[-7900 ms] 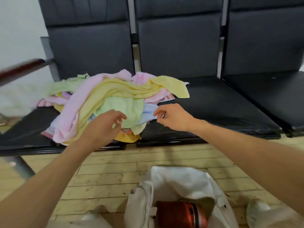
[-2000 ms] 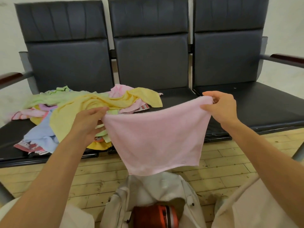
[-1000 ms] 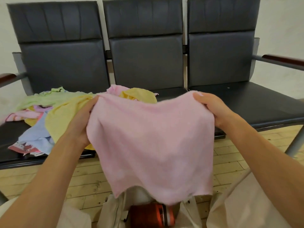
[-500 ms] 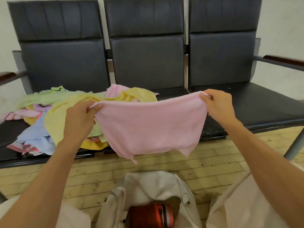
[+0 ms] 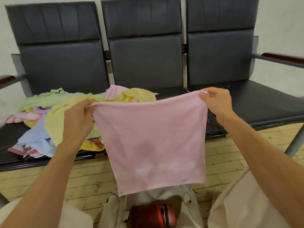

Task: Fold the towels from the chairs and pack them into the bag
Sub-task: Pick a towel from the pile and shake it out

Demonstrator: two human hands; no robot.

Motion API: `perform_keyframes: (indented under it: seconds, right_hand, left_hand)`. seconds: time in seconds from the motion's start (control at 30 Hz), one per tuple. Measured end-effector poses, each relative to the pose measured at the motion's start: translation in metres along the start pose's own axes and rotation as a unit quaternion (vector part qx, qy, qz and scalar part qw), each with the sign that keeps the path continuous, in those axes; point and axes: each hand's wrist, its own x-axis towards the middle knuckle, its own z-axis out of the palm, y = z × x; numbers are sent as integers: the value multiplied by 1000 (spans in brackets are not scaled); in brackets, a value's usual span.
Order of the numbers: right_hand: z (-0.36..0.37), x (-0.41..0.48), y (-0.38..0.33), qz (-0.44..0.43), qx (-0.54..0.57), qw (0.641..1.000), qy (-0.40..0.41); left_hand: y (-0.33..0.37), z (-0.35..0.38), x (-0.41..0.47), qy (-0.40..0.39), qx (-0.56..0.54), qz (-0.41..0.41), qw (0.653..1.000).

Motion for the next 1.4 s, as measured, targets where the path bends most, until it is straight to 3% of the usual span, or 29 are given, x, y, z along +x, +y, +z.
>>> perform_keyframes:
  seconds: [0.17,0.43,0.53,0.63,0.77,0.83,0.97,1.03,1.13,1.3,1.4]
  right_hand:
    - [-1,0,-1,23,42,999,6]
    - [-2,-2,-1,14,14,1000,-14]
    - [-4,-4,-2,-34,-73,995,-60]
    - [0,-2,-1,-92,-213,969,-90]
    - [7,13,1,-129,-271,953,-31]
    - [10,24,-3,-104,-271,956,-37]
    - [30,46,-9,-26,-293,947,-130]
    - [40,61,-9,-9,-302,935,-184]
    - [52,84,-11,-70,-398,893,-197]
    - [69,104,0,-113,-271,953,-79]
    - [68,85,18,-113,-250,948,-159]
  left_hand:
    - [0,0,0,4,-2,-5,1000]
    - [-1,2,4,-26,-156,-106,982]
    - [-1,3,5,-13,-157,-130,979]
    - [0,4,2,6,-111,-114,987]
    - [1,11,9,0,-95,-107,990]
    - [1,19,19,-32,-164,-161,973]
    - [6,38,46,-101,-282,-247,922]
    - [6,50,60,-113,-276,-231,926]
    - [5,65,81,-130,-277,-177,935]
    - [-3,88,99,-158,-266,-115,944]
    - [-4,96,74,-190,-230,-96,950]
